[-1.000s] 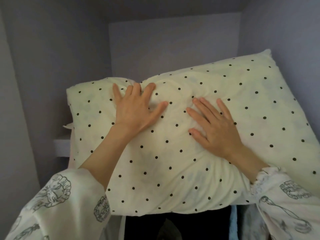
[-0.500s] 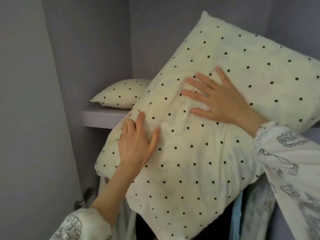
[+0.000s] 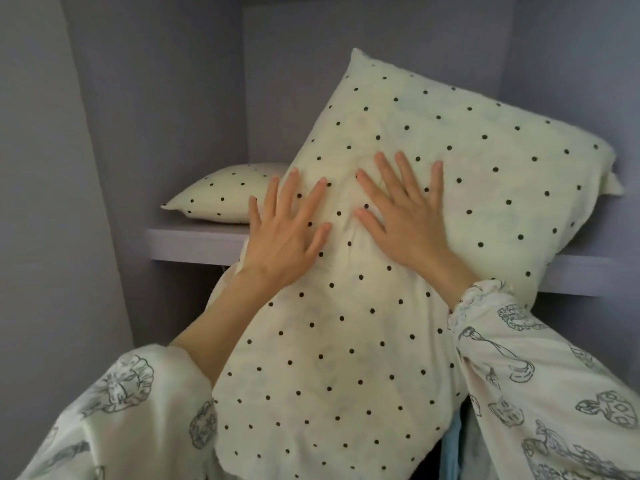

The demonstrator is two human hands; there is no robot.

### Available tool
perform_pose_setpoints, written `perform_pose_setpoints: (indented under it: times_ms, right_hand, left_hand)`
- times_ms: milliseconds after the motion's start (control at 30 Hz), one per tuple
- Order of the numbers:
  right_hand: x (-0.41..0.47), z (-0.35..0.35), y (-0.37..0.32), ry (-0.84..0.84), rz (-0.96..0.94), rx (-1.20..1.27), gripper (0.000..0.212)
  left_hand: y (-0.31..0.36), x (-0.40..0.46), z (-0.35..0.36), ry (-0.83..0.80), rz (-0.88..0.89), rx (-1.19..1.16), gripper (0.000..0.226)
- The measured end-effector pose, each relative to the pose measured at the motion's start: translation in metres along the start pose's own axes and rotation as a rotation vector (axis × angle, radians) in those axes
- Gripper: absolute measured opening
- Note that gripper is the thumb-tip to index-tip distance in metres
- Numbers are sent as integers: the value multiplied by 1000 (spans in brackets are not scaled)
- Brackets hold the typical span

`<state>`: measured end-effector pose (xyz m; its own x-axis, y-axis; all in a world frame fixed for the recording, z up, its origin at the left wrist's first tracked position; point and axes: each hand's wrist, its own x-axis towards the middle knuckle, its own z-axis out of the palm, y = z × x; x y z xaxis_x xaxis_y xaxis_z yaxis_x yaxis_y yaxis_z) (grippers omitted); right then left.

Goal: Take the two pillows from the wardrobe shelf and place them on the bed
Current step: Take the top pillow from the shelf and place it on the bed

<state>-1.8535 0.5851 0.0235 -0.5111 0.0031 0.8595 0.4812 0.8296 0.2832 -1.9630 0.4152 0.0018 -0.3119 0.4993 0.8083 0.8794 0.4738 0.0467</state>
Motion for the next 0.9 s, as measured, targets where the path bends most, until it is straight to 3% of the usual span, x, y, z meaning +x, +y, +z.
perform_pose_setpoints:
  times_ms: [100,200,467,667,900]
  right_hand:
    - [-6,-1,1,18,-11,20,52]
    - [-27,-1,1,52,19,25,48]
    - [-130,-4,22,125,443,28,54]
    - [-146,-12,40,163,846,753,85]
    - [-143,-8,41,217,921,963,92]
  left_hand:
    - [8,19,15,-44,-47,-6,65]
    - [7,18,27,13,-83,44,67]
    - [6,13,32,40,-132,-13,70]
    - [0,17,27,-28,-249,-174,82]
    - [-10,19,16,-144,-276,-310,87]
